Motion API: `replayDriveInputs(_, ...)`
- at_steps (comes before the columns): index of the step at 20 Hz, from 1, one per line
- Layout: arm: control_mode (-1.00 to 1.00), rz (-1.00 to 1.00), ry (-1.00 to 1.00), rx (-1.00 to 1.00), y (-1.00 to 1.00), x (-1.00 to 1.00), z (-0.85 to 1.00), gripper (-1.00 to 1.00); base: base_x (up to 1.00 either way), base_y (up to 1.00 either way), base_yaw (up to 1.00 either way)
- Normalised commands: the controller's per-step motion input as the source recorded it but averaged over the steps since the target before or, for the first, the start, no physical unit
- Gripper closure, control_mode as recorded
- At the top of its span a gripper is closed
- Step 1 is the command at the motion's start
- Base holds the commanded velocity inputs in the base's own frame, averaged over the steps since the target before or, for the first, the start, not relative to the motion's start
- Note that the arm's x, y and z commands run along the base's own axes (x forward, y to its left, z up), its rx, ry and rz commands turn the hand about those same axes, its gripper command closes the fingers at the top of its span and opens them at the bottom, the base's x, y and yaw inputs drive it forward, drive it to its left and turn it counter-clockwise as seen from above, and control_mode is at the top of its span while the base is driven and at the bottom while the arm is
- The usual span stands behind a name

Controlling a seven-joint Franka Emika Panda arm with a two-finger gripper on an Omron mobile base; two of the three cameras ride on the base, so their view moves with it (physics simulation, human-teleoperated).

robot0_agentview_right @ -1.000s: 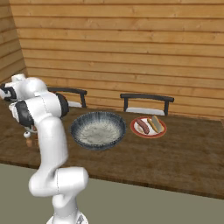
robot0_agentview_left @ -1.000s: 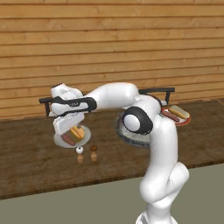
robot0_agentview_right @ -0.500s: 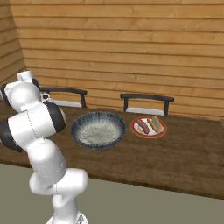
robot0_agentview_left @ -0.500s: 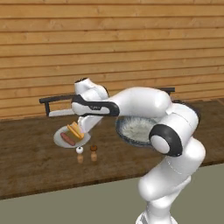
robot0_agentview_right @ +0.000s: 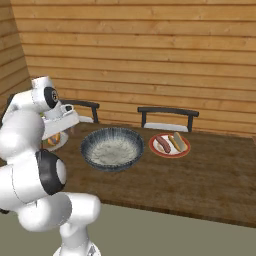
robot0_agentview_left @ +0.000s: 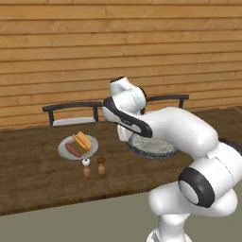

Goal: Place one bun and one sausage from the bowl on each plate.

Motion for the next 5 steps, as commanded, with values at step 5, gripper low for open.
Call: replayDriveInputs(5,-1.00,0.12,0.00,0.00,-0.87,-0.73,0.42,-1.00,0.00,0.00,0.00)
